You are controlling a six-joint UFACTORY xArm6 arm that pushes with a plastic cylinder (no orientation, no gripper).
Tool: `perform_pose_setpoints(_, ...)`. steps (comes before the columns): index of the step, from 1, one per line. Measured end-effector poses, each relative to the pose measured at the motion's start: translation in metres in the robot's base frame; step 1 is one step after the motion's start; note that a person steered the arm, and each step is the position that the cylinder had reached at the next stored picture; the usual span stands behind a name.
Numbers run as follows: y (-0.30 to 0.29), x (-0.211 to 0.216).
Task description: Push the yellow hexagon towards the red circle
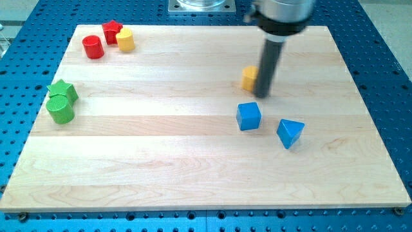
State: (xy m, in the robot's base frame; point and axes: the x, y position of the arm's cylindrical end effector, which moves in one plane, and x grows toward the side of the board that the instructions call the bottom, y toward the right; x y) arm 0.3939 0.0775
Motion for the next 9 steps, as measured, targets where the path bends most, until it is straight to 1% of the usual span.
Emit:
perform_pose_setpoints(1, -0.101, -0.013)
perform_pose_setpoints(2, -0.066, 0.009)
perform_pose_setpoints(3, 0.008, 0.004)
perform_pose_setpoints(4, 0.049, -0.005)
perform_pose_setpoints(5, -0.017, -0.031)
perform_pose_setpoints(6, -0.085, -0.039)
perform_pose_setpoints(7, -0.054, -0.045)
perform_pose_setpoints(8, -0.06, -0.078)
perform_pose_setpoints(9, -0.162, -0.082)
